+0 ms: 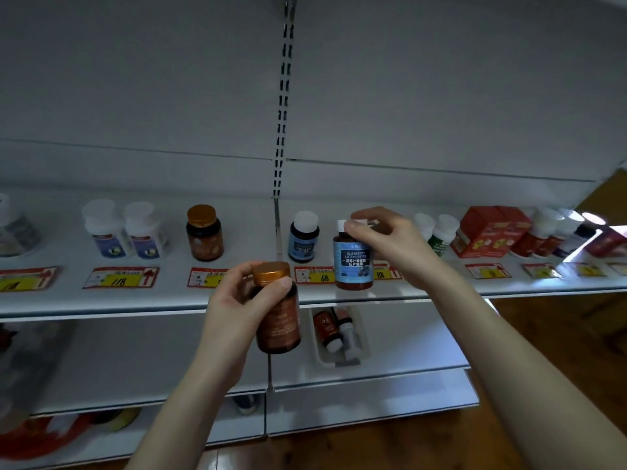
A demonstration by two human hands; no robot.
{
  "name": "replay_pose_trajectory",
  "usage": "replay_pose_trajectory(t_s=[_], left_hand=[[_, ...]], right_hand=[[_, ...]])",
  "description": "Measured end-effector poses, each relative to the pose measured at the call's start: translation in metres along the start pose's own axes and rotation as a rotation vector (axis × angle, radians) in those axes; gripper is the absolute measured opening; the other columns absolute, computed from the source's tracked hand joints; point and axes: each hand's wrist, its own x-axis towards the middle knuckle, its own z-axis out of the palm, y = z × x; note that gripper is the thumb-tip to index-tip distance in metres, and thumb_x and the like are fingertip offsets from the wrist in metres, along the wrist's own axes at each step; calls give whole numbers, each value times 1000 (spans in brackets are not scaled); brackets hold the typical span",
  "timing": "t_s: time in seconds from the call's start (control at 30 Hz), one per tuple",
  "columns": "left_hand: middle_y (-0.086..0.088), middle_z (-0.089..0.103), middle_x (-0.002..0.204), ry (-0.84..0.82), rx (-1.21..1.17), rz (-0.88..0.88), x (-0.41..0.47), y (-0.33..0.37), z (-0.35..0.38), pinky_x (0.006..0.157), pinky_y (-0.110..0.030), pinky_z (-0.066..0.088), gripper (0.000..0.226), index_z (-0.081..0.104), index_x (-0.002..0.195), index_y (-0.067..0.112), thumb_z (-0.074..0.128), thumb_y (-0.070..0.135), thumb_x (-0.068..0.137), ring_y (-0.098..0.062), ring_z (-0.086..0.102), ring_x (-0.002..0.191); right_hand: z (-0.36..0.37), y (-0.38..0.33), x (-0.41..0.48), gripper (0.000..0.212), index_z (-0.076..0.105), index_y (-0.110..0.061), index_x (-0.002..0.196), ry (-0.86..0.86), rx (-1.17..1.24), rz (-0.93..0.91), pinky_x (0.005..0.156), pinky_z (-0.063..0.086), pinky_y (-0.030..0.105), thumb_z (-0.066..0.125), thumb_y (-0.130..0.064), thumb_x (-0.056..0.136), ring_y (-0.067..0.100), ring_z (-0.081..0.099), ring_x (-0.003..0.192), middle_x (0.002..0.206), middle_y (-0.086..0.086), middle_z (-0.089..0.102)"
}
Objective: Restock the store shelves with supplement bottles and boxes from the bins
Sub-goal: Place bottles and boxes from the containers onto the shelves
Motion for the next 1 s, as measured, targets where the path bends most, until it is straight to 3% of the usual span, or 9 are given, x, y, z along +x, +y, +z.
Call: replay_pose_trajectory(t_s=[0.1,0.17,0.3,0.37,0.43,0.77,1.0], left_hand=[[1,69,90,34,-3,4,3,0,-2,58,-16,50,45,61,103,19,71,25,59,-12,67,82],[1,69,90,61,-3,6,4,1,-3,58,-16,51,44,61,102,19,70,25,59,-11,67,82],[2,69,90,108,-5,-4,7,1,-2,59,-18,51,45,60,103,20,70,25,59,-10,67,81],[3,68,89,124,-5,-5,8,1,0,58,-17,50,44,60,102,21,69,25,59,-8,67,79],[5,68,86,135,2,-3,9,1,3,57,-16,51,42,60,100,23,69,25,59,-6,67,77],[6,69,82,194,22,13,8,-2,11,58,-17,51,42,60,102,20,70,23,61,-6,67,75],[7,68,82,205,24,16,9,-5,14,58,-16,52,38,59,104,18,69,18,67,-4,67,75]], right_hand=[[-2,-6,13,23,62,-21,95,-24,-184,-85,54,47,15,70,-34,78,6,60,78,88,-5,63],[-4,-8,23,30,61,-16,102,-54,-278,-104,47,44,15,71,-30,78,9,59,71,88,-4,62],[-5,-8,45,52,46,-21,129,-150,-504,-85,62,43,21,66,-26,81,15,55,91,118,2,54],[-5,-7,55,52,47,-19,130,-165,-582,-111,78,40,23,65,-23,81,14,50,101,127,3,52],[-6,-8,64,48,50,-17,127,-203,-649,-158,84,37,24,65,-23,81,17,50,109,129,4,51],[3,3,95,51,46,-8,131,-321,-714,-202,87,33,20,63,-19,84,22,47,118,134,10,47],[5,9,97,46,45,-4,128,-327,-722,-172,81,34,22,60,-20,87,18,45,105,128,12,47]])
